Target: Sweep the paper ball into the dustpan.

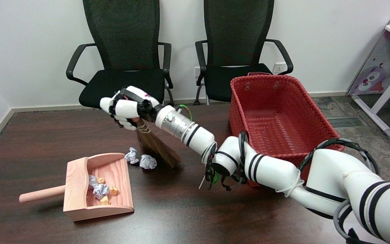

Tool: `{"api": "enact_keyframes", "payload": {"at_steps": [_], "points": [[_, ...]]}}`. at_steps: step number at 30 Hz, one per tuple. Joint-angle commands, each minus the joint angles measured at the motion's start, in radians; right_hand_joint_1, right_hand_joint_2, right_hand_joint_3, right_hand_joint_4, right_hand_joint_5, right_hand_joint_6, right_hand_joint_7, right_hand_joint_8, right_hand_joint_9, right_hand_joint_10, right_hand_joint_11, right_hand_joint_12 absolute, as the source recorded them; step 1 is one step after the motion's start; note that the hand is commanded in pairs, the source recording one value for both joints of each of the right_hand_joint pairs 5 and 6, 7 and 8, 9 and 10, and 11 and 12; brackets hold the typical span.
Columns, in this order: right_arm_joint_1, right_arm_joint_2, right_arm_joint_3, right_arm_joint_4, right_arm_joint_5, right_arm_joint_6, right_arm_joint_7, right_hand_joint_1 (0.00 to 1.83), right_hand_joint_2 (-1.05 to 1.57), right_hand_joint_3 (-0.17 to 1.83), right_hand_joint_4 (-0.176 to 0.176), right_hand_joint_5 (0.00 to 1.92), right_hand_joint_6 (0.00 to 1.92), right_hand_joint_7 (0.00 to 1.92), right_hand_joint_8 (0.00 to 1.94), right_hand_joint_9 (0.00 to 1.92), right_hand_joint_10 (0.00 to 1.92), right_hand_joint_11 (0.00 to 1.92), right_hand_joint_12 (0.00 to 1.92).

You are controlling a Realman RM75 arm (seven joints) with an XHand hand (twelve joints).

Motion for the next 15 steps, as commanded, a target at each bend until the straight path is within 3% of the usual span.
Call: {"api": "enact_keyframes", "payload": {"at_steps": [1, 15], "points": [[-0.041, -0.061, 0.006, 0.005, 0.003, 0.075, -0.083, 0.8, 1.44, 1.83, 0.02, 1.92, 1.92, 1.92, 1.92, 1.92, 1.92, 1.92, 1.92], [-0.066, -0.066, 0.017, -0.109, 0.102, 0.089, 0.135, 0.8, 1.38, 1.83, 0.014, 1.92, 1.92, 1.92, 1.92, 1.92, 1.92, 1.92, 1.92]]}}
